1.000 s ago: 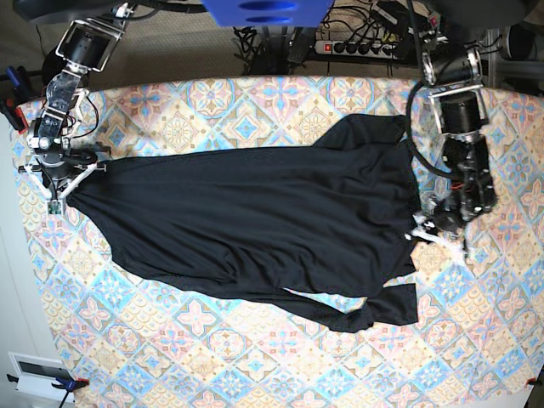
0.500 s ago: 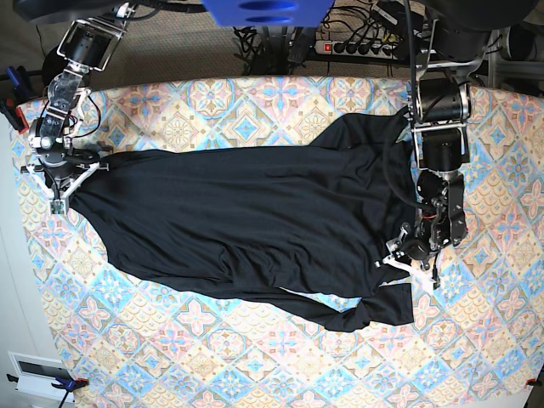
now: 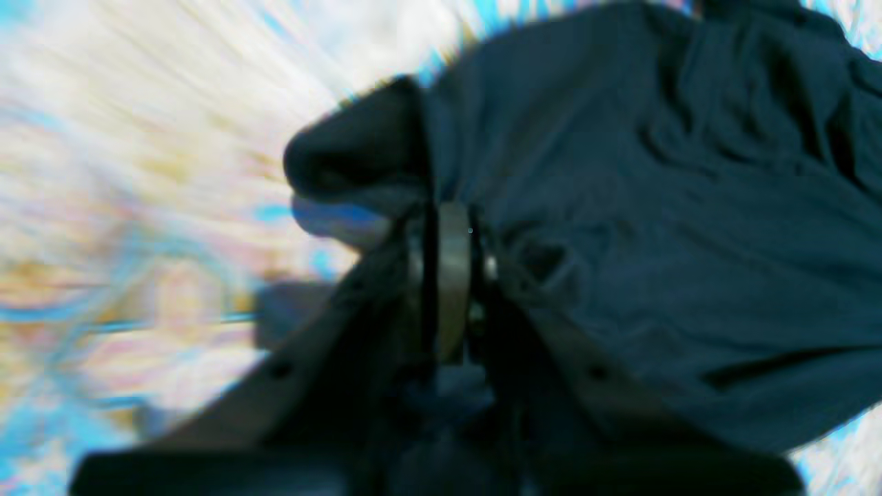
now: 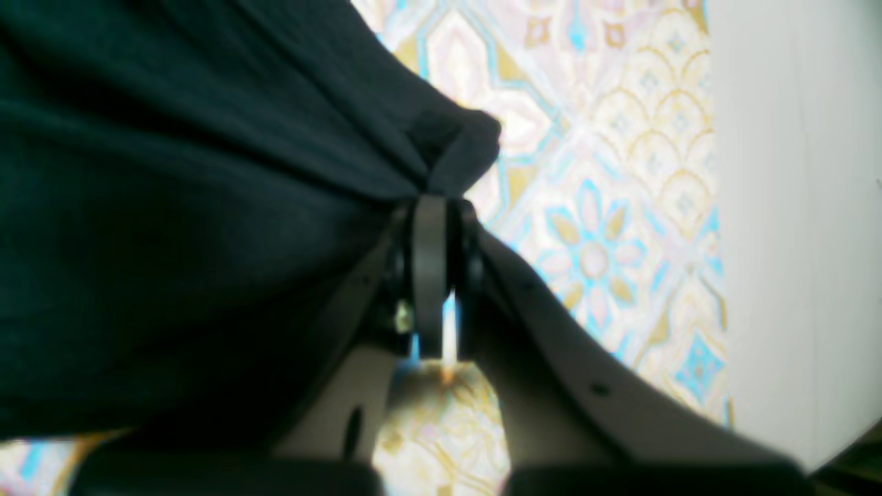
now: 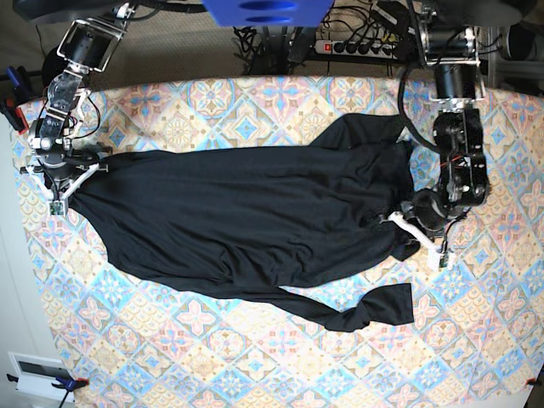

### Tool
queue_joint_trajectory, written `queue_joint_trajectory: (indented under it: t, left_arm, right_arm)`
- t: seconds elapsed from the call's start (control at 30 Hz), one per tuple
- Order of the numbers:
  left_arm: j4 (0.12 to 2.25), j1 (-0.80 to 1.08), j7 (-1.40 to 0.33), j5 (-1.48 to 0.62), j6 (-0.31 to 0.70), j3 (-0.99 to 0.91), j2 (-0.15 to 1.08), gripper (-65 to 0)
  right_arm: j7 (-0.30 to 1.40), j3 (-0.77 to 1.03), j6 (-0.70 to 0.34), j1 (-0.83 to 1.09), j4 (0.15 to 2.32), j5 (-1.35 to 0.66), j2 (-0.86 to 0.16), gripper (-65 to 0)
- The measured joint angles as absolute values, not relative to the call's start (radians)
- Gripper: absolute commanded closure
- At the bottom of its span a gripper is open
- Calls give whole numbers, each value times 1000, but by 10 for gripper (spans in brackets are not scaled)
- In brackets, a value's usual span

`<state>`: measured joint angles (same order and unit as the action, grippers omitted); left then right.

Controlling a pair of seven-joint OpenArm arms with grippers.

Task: Layout the t-shirt on the table in an organized manner, then fold the t-shirt properly
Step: 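Pull the shirt edge with both grippers to stretch it flat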

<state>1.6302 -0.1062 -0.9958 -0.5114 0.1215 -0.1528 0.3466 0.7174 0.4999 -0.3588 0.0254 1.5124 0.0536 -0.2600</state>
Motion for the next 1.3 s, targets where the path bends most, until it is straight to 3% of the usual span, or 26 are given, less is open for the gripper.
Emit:
queue_joint_trajectory:
  t: [0.17, 0.33, 0.47, 0.63, 0.77, 1.3]
  left_arm:
    - [1619, 40, -1029, -503, 125, -152, 413, 0]
    - [1497, 0, -1002, -507, 124, -137, 479, -13]
    - [1412, -40, -1005, -515, 124, -136, 509, -104]
    - [1409, -62, -1008, -526, 122, -169, 514, -269]
    - [1409, -59, -1010, -578, 123, -244, 514, -347]
    - [1311, -185, -1010, -612, 125, -131, 445, -337]
  right_arm:
    - [719, 501, -359, 28, 1512, 54, -260, 0]
    - [720, 500, -360, 25, 1511, 54, -260, 0]
    - [745, 499, -363, 25, 1511, 53, -258, 0]
    - [750, 476, -360, 26, 1510, 54, -260, 0]
    - [750, 472, -360, 25, 1511, 54, -259, 0]
    - [749, 445, -360, 25, 1511, 53, -263, 0]
